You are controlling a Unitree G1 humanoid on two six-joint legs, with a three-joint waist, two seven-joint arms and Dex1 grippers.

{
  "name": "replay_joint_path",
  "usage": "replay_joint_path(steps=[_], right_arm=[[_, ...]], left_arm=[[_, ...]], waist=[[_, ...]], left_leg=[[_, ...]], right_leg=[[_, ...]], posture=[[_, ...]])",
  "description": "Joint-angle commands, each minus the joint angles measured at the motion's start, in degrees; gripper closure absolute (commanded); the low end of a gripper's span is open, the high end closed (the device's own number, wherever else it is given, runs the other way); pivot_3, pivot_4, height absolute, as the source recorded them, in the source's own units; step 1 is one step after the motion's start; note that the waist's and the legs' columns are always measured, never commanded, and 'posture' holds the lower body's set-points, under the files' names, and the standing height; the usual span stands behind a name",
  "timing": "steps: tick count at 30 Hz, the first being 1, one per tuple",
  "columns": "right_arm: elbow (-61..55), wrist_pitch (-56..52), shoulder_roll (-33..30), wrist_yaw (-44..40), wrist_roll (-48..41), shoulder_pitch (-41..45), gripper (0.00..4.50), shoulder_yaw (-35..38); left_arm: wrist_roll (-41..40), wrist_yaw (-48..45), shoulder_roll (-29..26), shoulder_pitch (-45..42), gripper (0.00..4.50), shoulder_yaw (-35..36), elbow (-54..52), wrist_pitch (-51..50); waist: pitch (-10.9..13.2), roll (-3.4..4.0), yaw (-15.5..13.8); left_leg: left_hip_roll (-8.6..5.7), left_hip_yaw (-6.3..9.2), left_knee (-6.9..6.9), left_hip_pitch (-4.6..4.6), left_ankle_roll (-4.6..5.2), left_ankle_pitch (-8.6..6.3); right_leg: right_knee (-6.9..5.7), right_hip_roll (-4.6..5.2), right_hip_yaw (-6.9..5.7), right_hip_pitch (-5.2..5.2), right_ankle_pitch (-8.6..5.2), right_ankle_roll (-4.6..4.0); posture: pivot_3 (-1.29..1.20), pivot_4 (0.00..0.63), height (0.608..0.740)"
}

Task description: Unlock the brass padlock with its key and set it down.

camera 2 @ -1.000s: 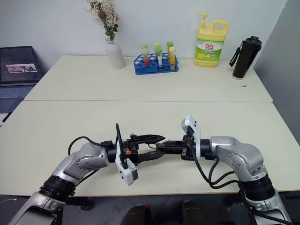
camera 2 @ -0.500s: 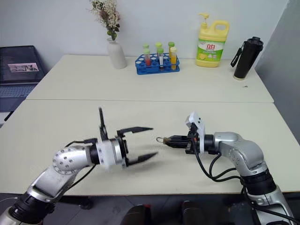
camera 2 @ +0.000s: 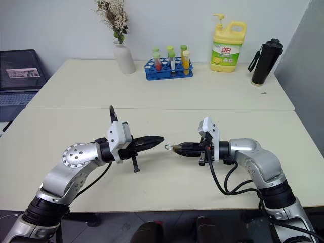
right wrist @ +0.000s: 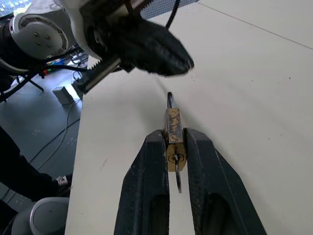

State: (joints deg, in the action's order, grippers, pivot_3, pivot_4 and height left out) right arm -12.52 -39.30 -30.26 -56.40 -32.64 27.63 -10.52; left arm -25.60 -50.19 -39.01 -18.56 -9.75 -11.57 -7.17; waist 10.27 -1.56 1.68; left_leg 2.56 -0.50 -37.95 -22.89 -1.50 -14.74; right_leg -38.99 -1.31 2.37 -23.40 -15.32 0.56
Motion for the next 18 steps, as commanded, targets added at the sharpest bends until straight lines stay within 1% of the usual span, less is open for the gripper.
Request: replay_joint_path(steps=[1, 5, 12, 18], right_arm=[[-2.9, 0.7, -0.1, -0.6, -0.6, 0.4, 4.35, 0.6], [-3.5, 0.5, -0.1, -0.5, -0.7, 0.1, 4.35, 0.7], [-3.7, 0.3, -0.1, -0.5, -0.9, -0.3, 4.35, 0.7], [-3.0, 0.5, 0.0, -0.8, -0.6, -0.2, 4.35, 0.6]], left_arm=[[2.0, -1.4, 1.7, -1.2, 4.50, 0.2, 1.6, 1.2], [2.9, -2.7, 4.2, -2.3, 4.50, -0.2, 2.4, 0.4], [3.8, -4.3, 5.8, -1.4, 4.50, 0.1, 1.5, -0.7], [3.3, -6.0, 5.0, 0.3, 4.50, -0.1, -1.3, -3.4]], waist=[[0.0, 0.00, 0.0], [0.0, 0.00, 0.0], [0.0, 0.00, 0.0], [0.0, 0.00, 0.0]], left_leg=[[0.00, 0.00, 0.00, 0.00, 0.00, 0.00], [0.00, 0.01, -0.01, -0.01, 0.00, 0.00], [0.01, 0.01, 0.00, -0.01, 0.00, 0.00], [0.00, 0.00, 0.00, -0.01, 0.00, 0.00]], right_leg=[[0.00, 0.00, 0.00, 0.00, 0.00, 0.00], [0.00, 0.00, -0.01, 0.00, 0.00, 0.00], [0.00, 0.00, 0.00, 0.00, 0.00, 0.00], [0.00, 0.00, 0.02, 0.00, 0.00, 0.00]], posture=[[0.00, 0.150, 0.740], [0.00, 0.150, 0.740], [0.00, 0.150, 0.740], [0.00, 0.150, 0.740]])
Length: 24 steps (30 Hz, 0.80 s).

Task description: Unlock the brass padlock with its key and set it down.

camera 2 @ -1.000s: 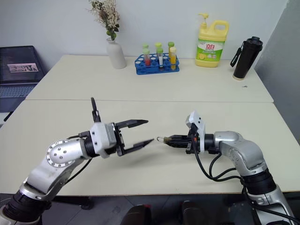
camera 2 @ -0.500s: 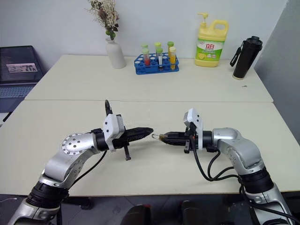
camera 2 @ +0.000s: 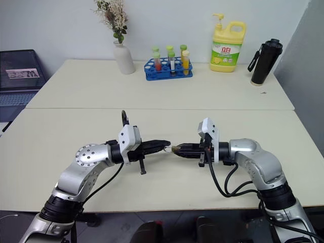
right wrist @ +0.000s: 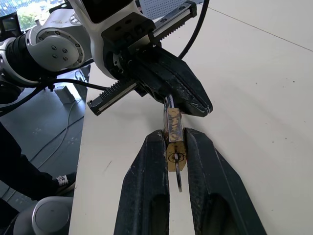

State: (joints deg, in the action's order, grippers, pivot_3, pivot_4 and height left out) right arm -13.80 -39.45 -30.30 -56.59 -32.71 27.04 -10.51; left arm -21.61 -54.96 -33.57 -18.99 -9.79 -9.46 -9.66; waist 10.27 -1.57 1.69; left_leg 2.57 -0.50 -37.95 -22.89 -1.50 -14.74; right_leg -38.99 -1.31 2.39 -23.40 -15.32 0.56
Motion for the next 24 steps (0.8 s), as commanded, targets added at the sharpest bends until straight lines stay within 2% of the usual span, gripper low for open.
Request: replay_joint_path(steps=[1, 9, 24], right_arm=[[-1.6, 0.7, 0.1, -0.6, -0.5, 0.4, 4.35, 0.6], [-0.8, 1.1, 0.3, -0.9, 0.0, 0.6, 4.35, 0.4], [-0.6, 1.3, 0.3, -1.3, 0.7, 0.0, 4.35, 0.0]], left_arm=[[-0.8, -1.4, -0.5, 0.9, 4.50, 0.1, -3.9, -1.4], [-1.9, -3.3, -1.4, 2.9, 4.50, 0.5, -7.7, -5.5], [-9.7, -1.0, -2.0, 3.0, 4.50, 5.7, -14.8, -16.3]], waist=[[0.0, 0.00, 0.0], [0.0, 0.00, 0.0], [0.0, 0.00, 0.0]], left_leg=[[0.01, 0.00, 0.00, 0.00, 0.00, 0.00], [0.00, 0.01, 0.00, 0.00, 0.00, 0.00], [0.00, 0.02, 0.00, 0.00, 0.00, 0.00]], right_leg=[[0.00, 0.00, 0.00, 0.00, 0.00, 0.00], [0.00, 0.00, -0.01, 0.00, 0.00, 0.00], [0.00, 0.00, -0.01, 0.00, 0.00, 0.00]], posture=[[0.00, 0.150, 0.740], [0.00, 0.150, 0.740], [0.00, 0.150, 0.740]])
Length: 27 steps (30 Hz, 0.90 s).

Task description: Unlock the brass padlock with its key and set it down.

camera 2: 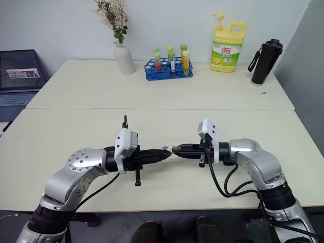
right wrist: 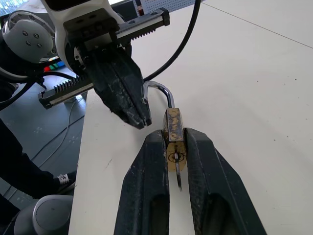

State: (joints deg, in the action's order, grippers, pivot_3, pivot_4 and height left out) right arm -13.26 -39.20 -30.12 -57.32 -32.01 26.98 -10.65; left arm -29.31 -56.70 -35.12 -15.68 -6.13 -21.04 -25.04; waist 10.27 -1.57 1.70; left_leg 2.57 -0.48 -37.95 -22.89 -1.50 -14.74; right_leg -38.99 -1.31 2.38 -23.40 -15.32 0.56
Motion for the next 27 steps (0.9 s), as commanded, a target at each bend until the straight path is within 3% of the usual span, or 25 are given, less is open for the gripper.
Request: replay_joint_path(steps=[1, 27], right_arm=[[-1.2, 1.0, 0.1, -0.6, -0.1, 0.1, 4.35, 0.2], [-1.3, 1.2, 0.2, -1.1, 0.1, -0.2, 4.35, -0.4]], left_arm=[[-2.1, 0.8, -0.4, -0.3, 4.50, 2.2, -3.3, -1.2], [1.7, 2.4, 0.6, -1.0, 4.50, 1.7, -1.9, 2.5]], waist=[[0.0, 0.00, 0.0], [0.0, 0.00, 0.0]], left_leg=[[0.00, 0.00, 0.00, 0.00, 0.00, 0.00], [0.00, -0.01, 0.00, 0.00, 0.00, 0.00]], right_leg=[[0.00, 0.00, 0.00, 0.00, 0.00, 0.00], [0.01, 0.00, 0.01, 0.00, 0.00, 0.00]], posture=[[0.00, 0.150, 0.740], [0.00, 0.150, 0.740]])
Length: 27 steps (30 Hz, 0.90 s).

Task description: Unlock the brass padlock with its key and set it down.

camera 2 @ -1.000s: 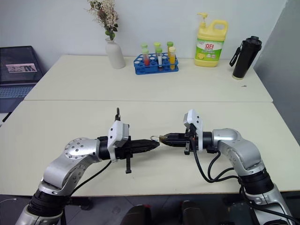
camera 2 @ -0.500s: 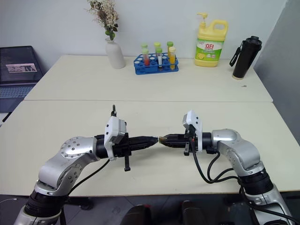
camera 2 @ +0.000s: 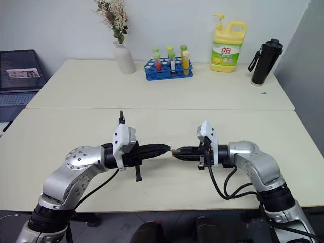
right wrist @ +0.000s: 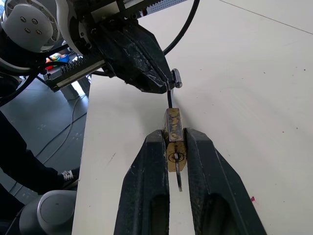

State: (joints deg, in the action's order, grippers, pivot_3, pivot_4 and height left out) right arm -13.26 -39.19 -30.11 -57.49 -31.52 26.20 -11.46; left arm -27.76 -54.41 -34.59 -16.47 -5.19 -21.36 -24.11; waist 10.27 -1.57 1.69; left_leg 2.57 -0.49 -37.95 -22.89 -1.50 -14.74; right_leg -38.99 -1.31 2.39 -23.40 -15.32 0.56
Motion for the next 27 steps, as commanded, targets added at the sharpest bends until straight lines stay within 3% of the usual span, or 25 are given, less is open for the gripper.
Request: replay_joint_path(steps=[1, 5, 8, 12, 20, 27], right_arm=[[-1.3, 1.2, 0.2, -0.9, -0.4, 0.6, 4.35, 0.5], [-0.9, 0.7, 0.1, 0.0, -0.2, 0.4, 4.35, 0.8], [0.1, -1.4, 0.0, 1.1, -0.9, 0.6, 4.35, 1.8], [1.0, -5.6, -1.4, 1.2, -1.4, 1.9, 4.35, 1.7], [3.1, -19.9, -2.4, 3.9, -3.5, 5.8, 4.35, 1.5], [8.6, -28.1, 0.6, 9.7, -2.7, 9.2, 4.35, 1.5]], left_arm=[[0.5, 0.4, -0.2, 0.0, 4.50, 0.9, -2.1, 1.6], [2.0, -0.2, -3.0, 1.6, 4.50, 2.7, -4.2, 3.7], [9.9, -0.6, -6.6, 2.8, 3.90, 3.0, -2.8, 13.4], [18.8, -1.3, -9.7, 4.6, 2.68, 2.2, 2.0, 29.6], [26.0, -1.6, -10.4, 7.8, 0.04, -0.1, 8.3, 47.0], [26.1, 1.1, -8.3, 8.4, 0.02, -0.3, 8.3, 48.8]], waist=[[0.0, 0.00, 0.0], [0.0, 0.00, 0.0], [0.0, 0.01, 0.0], [0.0, 0.02, 0.0], [0.0, 0.02, 0.0], [0.0, 0.02, 0.0]], left_leg=[[0.00, 0.00, 0.00, 0.00, 0.00, 0.00], [0.01, 0.00, 0.00, 0.00, 0.00, 0.00], [0.03, 0.01, 0.02, 0.01, 0.00, 0.00], [0.00, -0.05, 0.03, 0.02, 0.00, 0.00], [0.01, -0.11, 0.06, 0.01, 0.00, 0.00], [0.01, -0.12, 0.05, -0.02, 0.00, 0.00]], right_leg=[[0.00, 0.00, 0.00, 0.00, 0.00, 0.00], [0.00, 0.00, 0.01, 0.00, 0.00, 0.00], [0.00, 0.00, 0.00, -0.02, -0.01, -0.01], [0.00, 0.05, 0.03, -0.02, -0.02, -0.04], [0.02, 0.29, 0.04, -0.05, -0.01, -0.05], [0.00, 0.29, 0.04, -0.09, -0.02, -0.04]], posture=[[0.00, 0.150, 0.740], [0.00, 0.150, 0.740], [0.00, 0.150, 0.740], [0.00, 0.150, 0.740], [0.00, 0.150, 0.740], [0.00, 0.150, 0.740]])
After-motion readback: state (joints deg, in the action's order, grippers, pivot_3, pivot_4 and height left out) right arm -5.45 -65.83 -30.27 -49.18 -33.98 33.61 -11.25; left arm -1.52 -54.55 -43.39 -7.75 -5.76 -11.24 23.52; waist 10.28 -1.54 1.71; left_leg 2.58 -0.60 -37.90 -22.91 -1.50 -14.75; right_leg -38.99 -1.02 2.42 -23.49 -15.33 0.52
